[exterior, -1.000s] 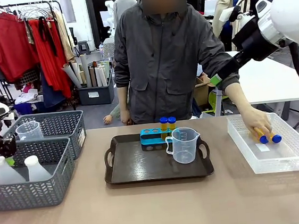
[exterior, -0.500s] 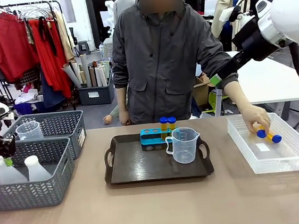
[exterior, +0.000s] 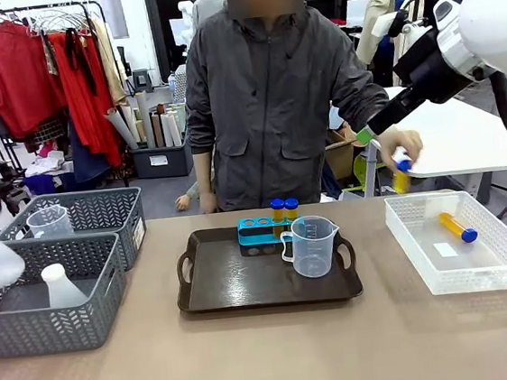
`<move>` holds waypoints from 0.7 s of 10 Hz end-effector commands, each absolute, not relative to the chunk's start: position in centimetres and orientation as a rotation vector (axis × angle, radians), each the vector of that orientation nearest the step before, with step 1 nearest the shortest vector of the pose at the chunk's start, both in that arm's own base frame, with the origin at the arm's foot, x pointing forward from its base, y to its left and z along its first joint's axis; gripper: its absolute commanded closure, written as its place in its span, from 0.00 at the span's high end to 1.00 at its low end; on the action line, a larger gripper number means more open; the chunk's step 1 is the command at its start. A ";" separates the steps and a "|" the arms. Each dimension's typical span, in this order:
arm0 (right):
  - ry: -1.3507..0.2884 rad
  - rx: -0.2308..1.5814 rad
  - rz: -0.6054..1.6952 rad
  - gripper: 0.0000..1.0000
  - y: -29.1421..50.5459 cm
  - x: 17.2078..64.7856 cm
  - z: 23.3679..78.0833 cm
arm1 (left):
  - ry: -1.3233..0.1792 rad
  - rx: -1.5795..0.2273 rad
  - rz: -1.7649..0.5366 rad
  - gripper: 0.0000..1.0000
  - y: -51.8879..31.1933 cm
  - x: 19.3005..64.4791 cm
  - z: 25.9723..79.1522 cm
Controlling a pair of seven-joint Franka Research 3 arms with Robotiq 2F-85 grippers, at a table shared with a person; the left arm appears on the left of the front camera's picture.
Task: Prepare the laboratory tools.
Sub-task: Pick up one Small flask and place it on the Handle tray.
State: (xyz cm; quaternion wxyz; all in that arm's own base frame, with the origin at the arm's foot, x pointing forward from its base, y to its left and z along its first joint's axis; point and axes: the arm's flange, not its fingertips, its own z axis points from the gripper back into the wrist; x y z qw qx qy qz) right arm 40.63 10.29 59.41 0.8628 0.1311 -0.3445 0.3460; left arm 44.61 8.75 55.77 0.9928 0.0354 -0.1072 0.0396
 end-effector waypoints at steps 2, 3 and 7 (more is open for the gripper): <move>-0.724 0.291 0.720 1.00 10.4 40.7 59.6 | -0.348 0.144 0.033 0.00 5.2 43.5 62.1; -0.724 0.291 0.720 1.00 10.4 40.7 59.6 | -0.382 0.133 0.005 0.00 3.6 42.9 65.5; -0.724 0.291 0.720 1.00 10.4 40.7 59.6 | -0.449 0.094 -0.183 0.00 -0.3 40.7 72.9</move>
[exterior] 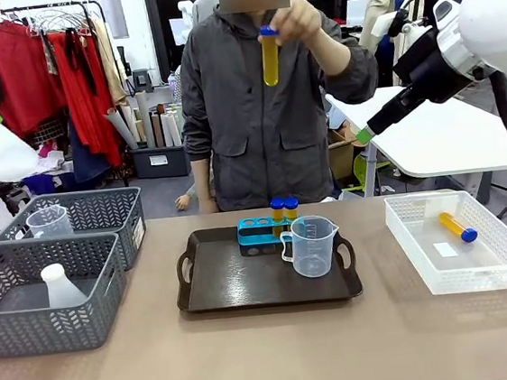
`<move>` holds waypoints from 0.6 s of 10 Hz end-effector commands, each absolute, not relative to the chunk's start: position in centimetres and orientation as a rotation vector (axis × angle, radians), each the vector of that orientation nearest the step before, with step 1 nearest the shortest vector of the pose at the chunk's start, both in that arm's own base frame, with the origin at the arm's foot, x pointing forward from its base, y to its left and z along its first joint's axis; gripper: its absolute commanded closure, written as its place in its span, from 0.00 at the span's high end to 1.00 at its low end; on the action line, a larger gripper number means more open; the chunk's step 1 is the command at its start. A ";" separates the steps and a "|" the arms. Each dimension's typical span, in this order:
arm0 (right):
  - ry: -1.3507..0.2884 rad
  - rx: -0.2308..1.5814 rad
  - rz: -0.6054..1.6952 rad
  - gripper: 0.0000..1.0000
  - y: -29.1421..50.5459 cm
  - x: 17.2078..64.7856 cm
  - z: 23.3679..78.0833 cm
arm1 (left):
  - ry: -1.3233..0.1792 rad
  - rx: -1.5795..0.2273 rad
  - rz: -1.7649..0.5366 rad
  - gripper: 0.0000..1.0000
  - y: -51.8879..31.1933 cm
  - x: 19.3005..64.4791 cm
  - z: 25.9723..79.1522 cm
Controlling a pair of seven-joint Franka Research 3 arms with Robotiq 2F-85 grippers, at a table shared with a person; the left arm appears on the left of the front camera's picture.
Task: Prepare the laboratory tools.
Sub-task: Pick up one Small flask and place it on the Handle tray.
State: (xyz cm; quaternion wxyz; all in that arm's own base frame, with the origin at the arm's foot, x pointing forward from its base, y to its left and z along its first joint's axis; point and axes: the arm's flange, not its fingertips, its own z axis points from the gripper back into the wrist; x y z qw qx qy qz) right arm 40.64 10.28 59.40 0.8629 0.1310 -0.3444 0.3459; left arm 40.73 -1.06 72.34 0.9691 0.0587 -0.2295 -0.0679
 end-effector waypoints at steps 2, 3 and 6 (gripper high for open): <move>-0.724 0.291 0.720 1.00 10.4 40.7 59.6 | -0.464 0.119 -0.137 0.00 -1.1 40.7 72.3; -0.724 0.291 0.720 1.00 10.4 40.7 59.6 | -0.464 0.119 -0.137 0.00 -1.1 40.7 72.3; -0.724 0.291 0.720 1.00 10.4 40.7 59.6 | -0.464 0.119 -0.137 0.00 -1.1 40.7 72.3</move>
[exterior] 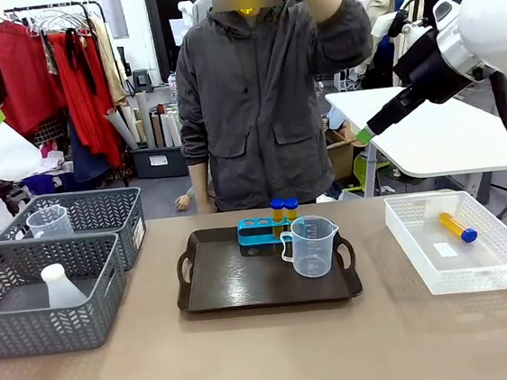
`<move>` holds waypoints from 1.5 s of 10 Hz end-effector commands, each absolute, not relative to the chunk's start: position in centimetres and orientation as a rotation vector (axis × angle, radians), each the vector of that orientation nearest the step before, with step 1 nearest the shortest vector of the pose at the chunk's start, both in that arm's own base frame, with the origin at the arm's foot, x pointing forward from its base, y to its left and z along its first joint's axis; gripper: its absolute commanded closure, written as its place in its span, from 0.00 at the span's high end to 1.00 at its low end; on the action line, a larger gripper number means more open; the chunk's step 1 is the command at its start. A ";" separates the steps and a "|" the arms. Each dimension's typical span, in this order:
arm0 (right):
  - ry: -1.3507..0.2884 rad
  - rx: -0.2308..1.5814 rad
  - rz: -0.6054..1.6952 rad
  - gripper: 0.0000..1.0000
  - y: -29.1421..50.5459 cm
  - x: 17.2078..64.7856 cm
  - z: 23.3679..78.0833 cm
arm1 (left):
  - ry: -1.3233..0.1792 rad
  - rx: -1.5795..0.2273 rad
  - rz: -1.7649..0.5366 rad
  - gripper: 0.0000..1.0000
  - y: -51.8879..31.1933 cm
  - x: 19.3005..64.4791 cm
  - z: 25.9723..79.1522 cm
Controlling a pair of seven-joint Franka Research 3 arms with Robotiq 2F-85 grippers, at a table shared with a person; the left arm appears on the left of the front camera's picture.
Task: Prepare the laboratory tools.
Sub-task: Pick up one Small flask and place it on the Handle tray.
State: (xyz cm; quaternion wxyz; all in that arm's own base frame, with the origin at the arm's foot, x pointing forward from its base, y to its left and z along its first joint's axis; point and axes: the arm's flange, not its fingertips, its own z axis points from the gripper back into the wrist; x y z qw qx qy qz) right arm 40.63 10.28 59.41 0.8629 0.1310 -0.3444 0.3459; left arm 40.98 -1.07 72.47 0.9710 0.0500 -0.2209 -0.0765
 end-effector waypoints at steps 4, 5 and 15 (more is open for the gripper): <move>-0.724 0.291 0.720 1.00 10.4 40.7 59.6 | -0.477 0.129 -0.349 0.00 -7.6 41.1 73.7; -0.724 0.291 0.720 1.00 10.4 40.7 59.6 | -0.483 0.130 -0.416 0.00 -9.9 41.9 73.6; -0.724 0.291 0.720 1.00 10.4 40.7 59.6 | -0.376 -0.005 -0.844 0.00 -26.5 45.5 68.7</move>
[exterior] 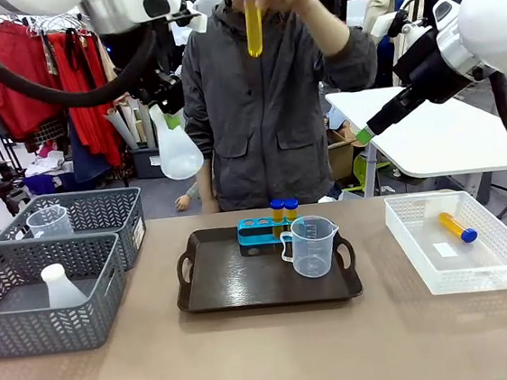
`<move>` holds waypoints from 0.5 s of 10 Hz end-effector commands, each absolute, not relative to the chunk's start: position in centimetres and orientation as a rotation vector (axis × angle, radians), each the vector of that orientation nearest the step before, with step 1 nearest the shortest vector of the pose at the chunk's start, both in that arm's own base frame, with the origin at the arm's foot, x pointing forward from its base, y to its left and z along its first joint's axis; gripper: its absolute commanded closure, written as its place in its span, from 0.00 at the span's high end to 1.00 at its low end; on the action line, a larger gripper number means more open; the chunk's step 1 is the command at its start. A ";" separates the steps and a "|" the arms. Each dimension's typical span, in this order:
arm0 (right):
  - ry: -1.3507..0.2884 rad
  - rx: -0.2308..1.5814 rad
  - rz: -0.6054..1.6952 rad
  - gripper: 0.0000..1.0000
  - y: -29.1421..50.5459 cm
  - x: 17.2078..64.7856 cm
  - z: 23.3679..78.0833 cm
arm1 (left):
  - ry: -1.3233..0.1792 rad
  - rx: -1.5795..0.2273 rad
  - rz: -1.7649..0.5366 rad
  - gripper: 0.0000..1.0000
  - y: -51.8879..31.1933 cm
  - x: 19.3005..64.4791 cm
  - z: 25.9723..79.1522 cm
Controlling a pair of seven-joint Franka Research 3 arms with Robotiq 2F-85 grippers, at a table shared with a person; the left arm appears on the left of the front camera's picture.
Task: Prepare the laboratory tools.
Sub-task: Pick up one Small flask and place it on the Handle tray.
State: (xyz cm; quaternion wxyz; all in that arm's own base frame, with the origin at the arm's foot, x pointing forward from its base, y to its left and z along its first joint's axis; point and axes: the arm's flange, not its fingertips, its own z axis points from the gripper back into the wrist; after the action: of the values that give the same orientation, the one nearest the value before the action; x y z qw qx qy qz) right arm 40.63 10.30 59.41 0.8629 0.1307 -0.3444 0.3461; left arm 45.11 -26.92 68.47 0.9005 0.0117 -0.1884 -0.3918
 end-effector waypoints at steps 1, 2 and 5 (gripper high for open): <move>-0.724 0.291 0.720 1.00 10.4 40.7 59.6 | -0.359 -0.022 -0.856 0.00 -27.3 45.8 68.0; -0.724 0.291 0.720 1.00 10.4 40.7 59.6 | -0.353 -0.046 -0.863 0.00 -28.0 45.8 67.7; -0.724 0.291 0.720 1.00 10.4 40.7 59.6 | -0.332 -0.073 -0.849 0.00 -28.0 46.5 66.6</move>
State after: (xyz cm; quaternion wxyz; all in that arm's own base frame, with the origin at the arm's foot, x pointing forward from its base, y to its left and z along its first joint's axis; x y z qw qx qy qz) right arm 40.63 10.30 59.41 0.8629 0.1307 -0.3444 0.3461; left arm 46.32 -28.78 66.11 0.8980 -0.0239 -0.1628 -0.4081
